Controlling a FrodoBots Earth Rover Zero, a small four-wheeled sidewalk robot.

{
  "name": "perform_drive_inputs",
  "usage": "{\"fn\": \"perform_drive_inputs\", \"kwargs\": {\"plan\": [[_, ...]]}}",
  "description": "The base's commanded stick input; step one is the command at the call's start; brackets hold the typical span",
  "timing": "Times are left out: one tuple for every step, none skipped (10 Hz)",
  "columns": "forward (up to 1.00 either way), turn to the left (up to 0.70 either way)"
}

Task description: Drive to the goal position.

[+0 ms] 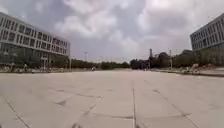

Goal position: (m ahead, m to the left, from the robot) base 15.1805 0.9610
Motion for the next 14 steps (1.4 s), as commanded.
{"fn": "perform_drive_inputs", "kwargs": {"plan": [[0.70, 0.00], [0.70, 0.00], [0.70, 0.00], [0.70, 0.00], [0.70, 0.00], [0.70, 0.00], [0.70, 0.00], [0.70, 0.00], [0.70, 0.00], [0.70, 0.00], [0.70, 0.00], [0.70, 0.00], [0.70, 0.00], [0.70, 0.00]]}}
